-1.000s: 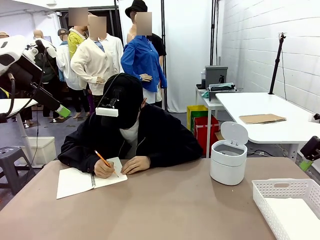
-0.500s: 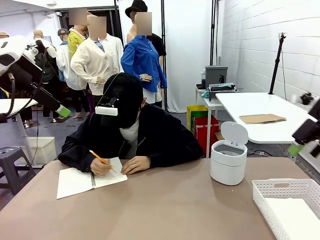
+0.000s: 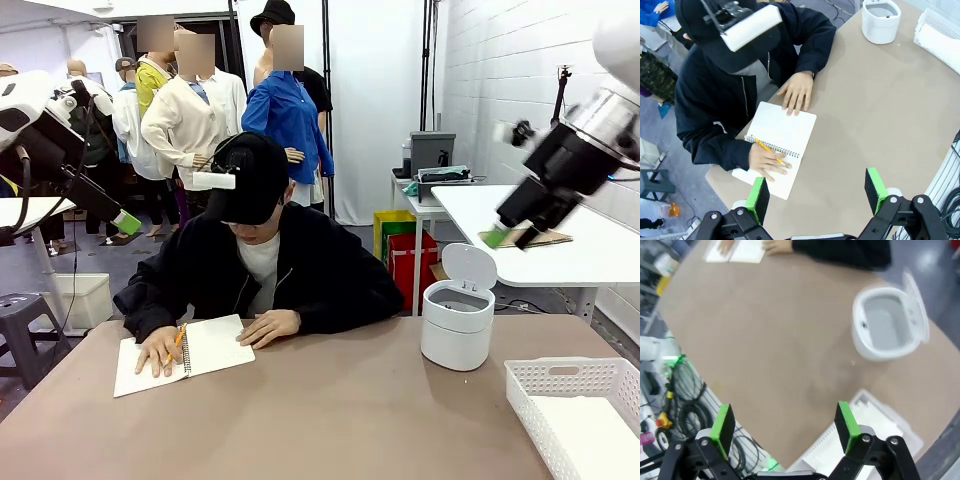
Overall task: Sort the paper based on its condition.
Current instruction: If a person hands you a paper, place it in the Organizing basket , and if it's crumpled, put it in the Trash can.
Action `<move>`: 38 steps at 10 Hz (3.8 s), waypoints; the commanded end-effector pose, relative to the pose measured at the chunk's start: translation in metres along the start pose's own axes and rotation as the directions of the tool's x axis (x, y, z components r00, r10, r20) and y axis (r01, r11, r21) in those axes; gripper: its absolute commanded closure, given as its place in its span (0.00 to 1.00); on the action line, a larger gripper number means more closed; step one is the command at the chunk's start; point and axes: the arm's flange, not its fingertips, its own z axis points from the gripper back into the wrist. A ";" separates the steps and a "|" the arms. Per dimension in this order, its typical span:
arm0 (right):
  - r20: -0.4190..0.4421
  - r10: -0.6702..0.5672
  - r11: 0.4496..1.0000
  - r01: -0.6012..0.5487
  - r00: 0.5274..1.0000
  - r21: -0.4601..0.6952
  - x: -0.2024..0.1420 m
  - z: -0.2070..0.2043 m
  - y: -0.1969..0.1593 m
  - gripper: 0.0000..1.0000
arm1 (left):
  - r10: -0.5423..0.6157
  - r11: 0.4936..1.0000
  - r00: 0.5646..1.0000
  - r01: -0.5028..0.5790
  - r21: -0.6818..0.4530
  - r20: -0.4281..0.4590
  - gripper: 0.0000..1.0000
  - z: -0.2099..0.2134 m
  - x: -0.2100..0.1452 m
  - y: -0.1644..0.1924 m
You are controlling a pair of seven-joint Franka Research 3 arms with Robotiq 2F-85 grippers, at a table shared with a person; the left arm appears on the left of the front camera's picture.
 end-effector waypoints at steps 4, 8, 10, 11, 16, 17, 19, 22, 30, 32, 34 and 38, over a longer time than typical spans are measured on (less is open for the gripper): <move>0.208 0.222 0.964 -0.247 0.953 0.101 0.069 -0.012 0.065 0.00 | 0.002 1.000 1.000 -0.002 0.007 -0.009 0.00 0.000 -0.001 0.000; 0.246 0.321 0.945 -0.326 0.915 -0.021 0.101 -0.035 0.102 0.00 | 0.002 1.000 1.000 -0.002 0.007 -0.009 0.00 0.000 -0.001 0.000; 0.177 0.364 0.931 -0.355 0.914 -0.079 0.115 -0.047 0.106 0.00 | 0.002 1.000 1.000 -0.002 0.007 -0.009 0.00 0.000 -0.001 0.000; 0.128 0.374 0.927 -0.367 0.918 -0.080 0.121 -0.053 0.109 0.00 | 0.002 1.000 1.000 -0.002 0.007 -0.009 0.00 0.000 -0.001 0.000; 0.046 0.399 0.913 -0.393 0.916 -0.109 0.131 -0.057 0.103 0.00 | 0.002 1.000 1.000 -0.002 0.007 -0.009 0.00 0.000 -0.001 0.000; 0.027 0.396 0.915 -0.391 0.918 -0.101 0.126 -0.050 0.098 0.00 | 0.002 1.000 1.000 -0.002 0.007 -0.009 0.00 0.000 -0.001 0.000; 0.067 0.417 0.906 -0.410 0.906 -0.104 0.127 -0.061 0.108 0.00 | 0.002 1.000 1.000 -0.002 0.007 -0.009 0.00 0.000 -0.001 0.000; 0.067 0.417 0.906 -0.410 0.906 -0.104 0.127 -0.061 0.108 0.00 | 0.002 1.000 1.000 -0.002 0.007 -0.009 0.00 0.000 -0.001 0.000; 0.067 0.417 0.906 -0.410 0.906 -0.104 0.127 -0.061 0.108 0.00 | 0.002 1.000 1.000 -0.002 0.007 -0.009 0.00 0.000 -0.001 0.000; 0.067 0.417 0.906 -0.410 0.906 -0.104 0.127 -0.061 0.108 0.00 | 0.002 1.000 1.000 -0.002 0.007 -0.009 0.00 0.000 -0.001 0.000; 0.067 0.417 0.906 -0.410 0.906 -0.104 0.127 -0.061 0.108 0.00 | 0.002 1.000 1.000 -0.002 0.007 -0.009 0.00 0.000 -0.001 0.000; 0.067 0.417 0.906 -0.410 0.906 -0.104 0.127 -0.061 0.108 0.00 | 0.002 1.000 1.000 -0.002 0.007 -0.009 0.00 0.000 -0.001 0.000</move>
